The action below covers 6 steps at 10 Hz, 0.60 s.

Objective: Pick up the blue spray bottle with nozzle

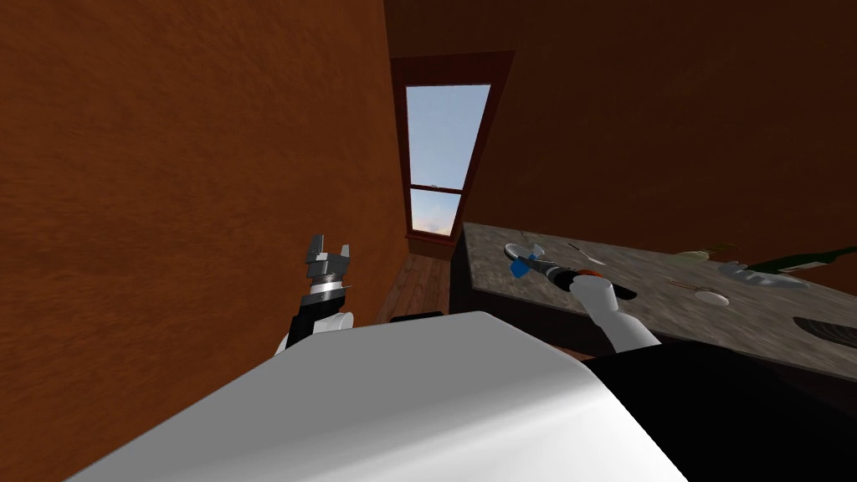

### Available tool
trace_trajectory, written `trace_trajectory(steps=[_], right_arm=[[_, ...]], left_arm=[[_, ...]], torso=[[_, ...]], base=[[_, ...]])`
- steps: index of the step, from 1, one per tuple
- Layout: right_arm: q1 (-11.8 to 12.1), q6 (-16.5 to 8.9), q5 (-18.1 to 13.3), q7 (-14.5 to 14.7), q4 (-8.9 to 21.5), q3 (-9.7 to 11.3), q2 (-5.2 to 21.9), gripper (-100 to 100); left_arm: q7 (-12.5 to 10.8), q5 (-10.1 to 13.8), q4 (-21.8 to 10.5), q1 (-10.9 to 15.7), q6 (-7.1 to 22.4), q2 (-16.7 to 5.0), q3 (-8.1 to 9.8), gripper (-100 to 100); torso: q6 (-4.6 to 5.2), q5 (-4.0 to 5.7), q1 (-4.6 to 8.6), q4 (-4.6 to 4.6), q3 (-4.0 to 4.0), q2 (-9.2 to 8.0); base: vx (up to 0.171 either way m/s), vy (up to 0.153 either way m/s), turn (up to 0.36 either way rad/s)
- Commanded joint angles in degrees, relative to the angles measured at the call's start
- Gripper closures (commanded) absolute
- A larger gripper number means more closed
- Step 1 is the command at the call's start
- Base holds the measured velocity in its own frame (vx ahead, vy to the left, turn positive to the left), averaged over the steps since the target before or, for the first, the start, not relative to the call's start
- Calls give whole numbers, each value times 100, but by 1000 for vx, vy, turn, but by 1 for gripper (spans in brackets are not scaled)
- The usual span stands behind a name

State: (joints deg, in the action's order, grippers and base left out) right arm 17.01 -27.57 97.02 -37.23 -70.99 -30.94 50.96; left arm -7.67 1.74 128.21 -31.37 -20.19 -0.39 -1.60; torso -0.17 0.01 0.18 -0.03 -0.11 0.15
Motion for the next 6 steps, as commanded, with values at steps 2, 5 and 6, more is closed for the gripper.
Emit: trace_trajectory(steps=[2,5,6], right_arm=[[10,2,2,-3,-1,-2,1,100],[7,4,5,-9,-1,-5,0,100],[8,4,5,-9,-1,-5,0,100]], left_arm=[[0,0,0,0,0,0,0,0],[0,0,0,1,0,0,0,0],[0,0,0,1,0,0,0,0]], torso=[[-1,0,0,2,5,-8],[-4,2,2,1,6,-12],[-4,2,3,1,6,-12]], base=[[8,1,0],[1,-1,-4],[0,0,0]])
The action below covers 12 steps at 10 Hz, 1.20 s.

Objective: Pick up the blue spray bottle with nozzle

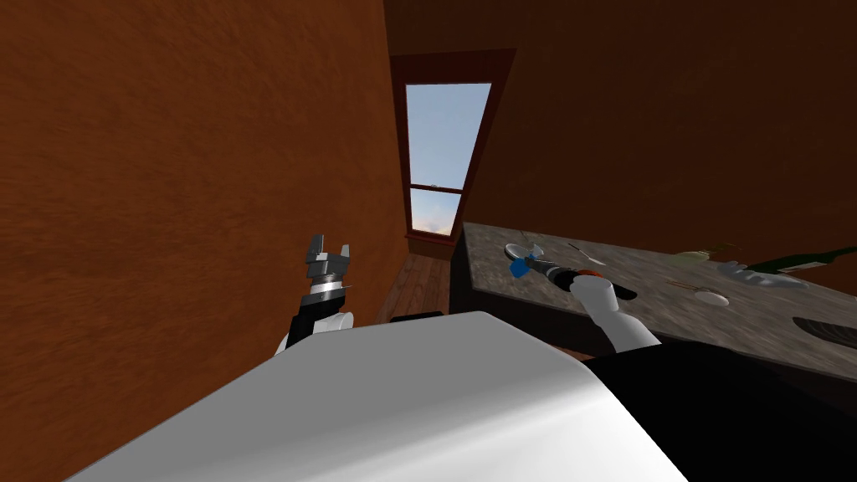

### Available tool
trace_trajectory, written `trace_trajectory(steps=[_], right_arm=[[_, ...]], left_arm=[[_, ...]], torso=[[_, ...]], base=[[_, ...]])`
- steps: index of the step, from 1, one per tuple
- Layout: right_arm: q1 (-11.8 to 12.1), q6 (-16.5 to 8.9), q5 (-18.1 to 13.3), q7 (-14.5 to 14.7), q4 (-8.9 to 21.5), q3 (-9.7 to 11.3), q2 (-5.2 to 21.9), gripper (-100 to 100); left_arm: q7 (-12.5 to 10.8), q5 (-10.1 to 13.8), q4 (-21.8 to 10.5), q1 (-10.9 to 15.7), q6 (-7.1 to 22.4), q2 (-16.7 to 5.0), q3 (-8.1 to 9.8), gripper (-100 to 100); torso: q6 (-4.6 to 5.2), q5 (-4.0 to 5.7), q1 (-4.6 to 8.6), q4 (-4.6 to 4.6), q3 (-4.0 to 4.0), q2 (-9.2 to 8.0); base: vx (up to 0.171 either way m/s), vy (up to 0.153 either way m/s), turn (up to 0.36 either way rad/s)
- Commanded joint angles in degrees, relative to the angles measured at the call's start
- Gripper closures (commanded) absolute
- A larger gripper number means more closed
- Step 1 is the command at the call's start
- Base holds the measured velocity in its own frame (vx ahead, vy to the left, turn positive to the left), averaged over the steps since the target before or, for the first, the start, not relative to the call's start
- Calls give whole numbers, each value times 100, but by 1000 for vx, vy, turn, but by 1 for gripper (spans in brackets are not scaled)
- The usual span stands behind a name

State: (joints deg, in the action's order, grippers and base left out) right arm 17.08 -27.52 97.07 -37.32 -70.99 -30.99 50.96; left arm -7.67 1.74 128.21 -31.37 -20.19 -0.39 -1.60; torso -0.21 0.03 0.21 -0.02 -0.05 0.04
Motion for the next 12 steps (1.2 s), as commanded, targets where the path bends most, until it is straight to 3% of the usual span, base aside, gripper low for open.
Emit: trace_trajectory(steps=[1,2,5,6,11,12], right_arm=[[0,0,0,0,0,0,0,0],[-176,-7,-94,-38,118,129,17,100],[-692,-22,-285,-45,506,440,28,100],[-788,-22,-285,-45,506,440,28,100],[-1576,-43,-570,-56,1088,906,46,100],[-1695,-43,-570,-56,1088,906,46,100]], left_arm=[[0,0,0,0,0,0,0,0],[0,0,0,0,0,0,0,0],[0,0,0,1,0,0,0,0],[0,0,0,0,0,0,0,0],[0,0,0,1,0,0,0,0],[0,0,0,0,0,0,0,0]], torso=[[0,0,0,0,0,0],[0,0,0,0,0,0],[23,36,18,-11,11,-35],[35,47,27,-18,9,-37],[39,71,51,-28,2,-32],[43,74,51,-31,0,-32]], base=[[0,0,0],[-35,-8,-73],[-71,0,-78],[-46,7,-45],[-48,-1,-58],[-42,1,-50]])
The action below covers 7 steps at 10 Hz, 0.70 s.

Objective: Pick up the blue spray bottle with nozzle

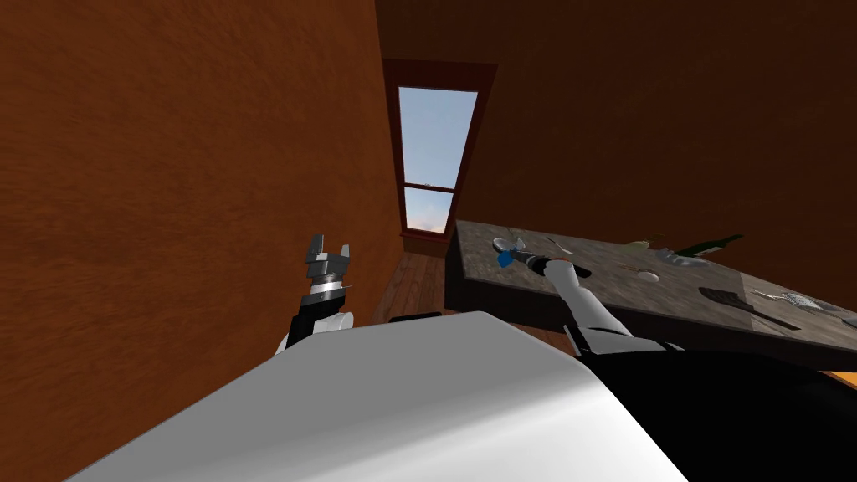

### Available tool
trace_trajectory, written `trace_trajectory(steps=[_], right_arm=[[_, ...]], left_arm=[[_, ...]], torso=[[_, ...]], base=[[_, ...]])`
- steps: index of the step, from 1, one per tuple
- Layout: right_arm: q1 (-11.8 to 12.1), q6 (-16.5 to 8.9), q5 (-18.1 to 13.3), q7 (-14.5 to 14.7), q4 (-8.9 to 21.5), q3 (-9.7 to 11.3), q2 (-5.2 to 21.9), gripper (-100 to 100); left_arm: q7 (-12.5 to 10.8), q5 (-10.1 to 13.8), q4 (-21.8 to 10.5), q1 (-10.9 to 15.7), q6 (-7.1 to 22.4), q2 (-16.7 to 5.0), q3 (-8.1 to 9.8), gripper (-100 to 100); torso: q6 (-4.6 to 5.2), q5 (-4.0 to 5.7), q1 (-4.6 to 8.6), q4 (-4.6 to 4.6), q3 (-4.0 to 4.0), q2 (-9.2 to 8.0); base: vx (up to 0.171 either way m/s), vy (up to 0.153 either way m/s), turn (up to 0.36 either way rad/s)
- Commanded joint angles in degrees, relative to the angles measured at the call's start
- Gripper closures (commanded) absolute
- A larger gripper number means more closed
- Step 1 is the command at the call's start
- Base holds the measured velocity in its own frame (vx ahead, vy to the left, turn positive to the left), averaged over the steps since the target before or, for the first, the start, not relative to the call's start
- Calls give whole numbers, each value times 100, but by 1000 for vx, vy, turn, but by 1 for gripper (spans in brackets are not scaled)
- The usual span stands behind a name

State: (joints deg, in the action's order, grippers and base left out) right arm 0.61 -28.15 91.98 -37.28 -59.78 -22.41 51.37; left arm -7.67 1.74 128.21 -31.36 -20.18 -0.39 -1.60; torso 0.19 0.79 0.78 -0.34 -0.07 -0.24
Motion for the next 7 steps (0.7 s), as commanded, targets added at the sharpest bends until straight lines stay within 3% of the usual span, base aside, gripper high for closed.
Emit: trace_trajectory(steps=[1,2,7], right_arm=[[-286,13,-156,-63,160,204,11,100],[-365,13,-156,-63,160,204,11,100],[-1163,-9,-441,-74,742,670,29,100]], left_arm=[[0,0,0,0,0,0,0,0],[0,0,0,0,0,0,0,0],[0,0,0,0,0,0,0,0]], torso=[[0,0,0,0,0,0],[2,2,2,-2,0,-1],[0,-3,-2,2,2,-1]], base=[[-49,-1,-73],[-51,1,-38],[-53,-4,-60]])
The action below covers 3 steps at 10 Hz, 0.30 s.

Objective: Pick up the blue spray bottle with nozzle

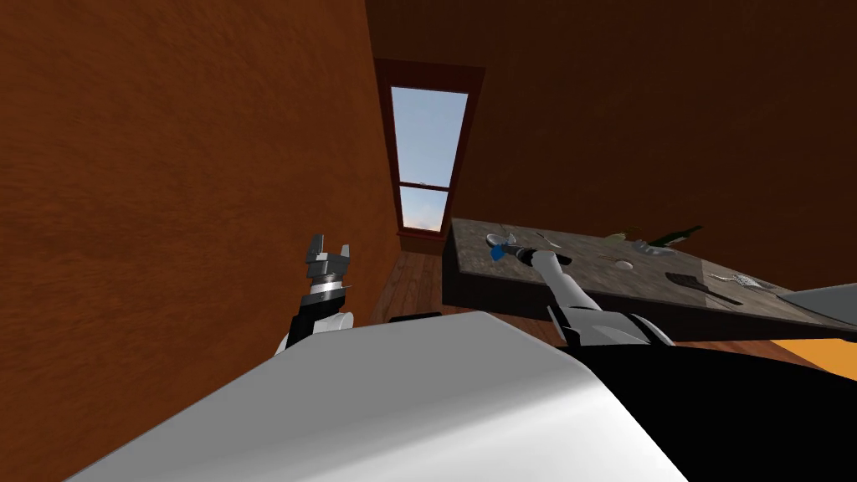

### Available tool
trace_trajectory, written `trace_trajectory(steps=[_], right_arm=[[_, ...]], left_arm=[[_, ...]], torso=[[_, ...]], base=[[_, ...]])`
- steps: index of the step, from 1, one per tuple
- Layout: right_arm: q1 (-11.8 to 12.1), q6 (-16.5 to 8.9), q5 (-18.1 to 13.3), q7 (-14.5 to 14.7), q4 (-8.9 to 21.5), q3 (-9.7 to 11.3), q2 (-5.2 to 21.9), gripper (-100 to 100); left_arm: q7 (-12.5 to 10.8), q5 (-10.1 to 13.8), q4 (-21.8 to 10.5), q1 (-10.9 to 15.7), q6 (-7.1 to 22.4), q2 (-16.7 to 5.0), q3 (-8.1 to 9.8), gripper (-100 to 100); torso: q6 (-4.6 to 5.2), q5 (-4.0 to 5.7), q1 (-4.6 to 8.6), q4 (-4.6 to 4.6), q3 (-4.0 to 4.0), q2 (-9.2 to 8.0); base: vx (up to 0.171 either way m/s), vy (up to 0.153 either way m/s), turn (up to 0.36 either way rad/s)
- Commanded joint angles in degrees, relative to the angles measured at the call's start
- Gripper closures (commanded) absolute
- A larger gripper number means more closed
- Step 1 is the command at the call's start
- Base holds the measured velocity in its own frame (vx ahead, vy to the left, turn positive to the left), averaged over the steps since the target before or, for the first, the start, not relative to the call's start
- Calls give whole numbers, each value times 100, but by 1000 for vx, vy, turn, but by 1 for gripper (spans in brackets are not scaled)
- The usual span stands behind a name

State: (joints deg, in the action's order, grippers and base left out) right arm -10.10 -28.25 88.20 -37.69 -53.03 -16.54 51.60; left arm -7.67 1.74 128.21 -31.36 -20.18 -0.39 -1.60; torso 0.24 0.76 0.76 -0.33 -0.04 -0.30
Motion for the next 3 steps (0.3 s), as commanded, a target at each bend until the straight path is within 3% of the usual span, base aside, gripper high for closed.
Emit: trace_trajectory(steps=[1,2,3], right_arm=[[-212,1,-63,-33,68,82,6,100],[-167,-14,2,72,126,38,-17,100],[-184,-16,5,95,138,40,-20,0]], left_arm=[[0,0,0,0,0,0,0,0],[0,0,0,0,0,0,0,0],[0,0,0,0,0,0,0,0]], torso=[[0,0,0,0,0,0],[-4,-1,-1,2,0,2],[-2,0,-2,0,-3,8]], base=[[-46,-3,-43],[-14,-2,3],[0,0,0]])
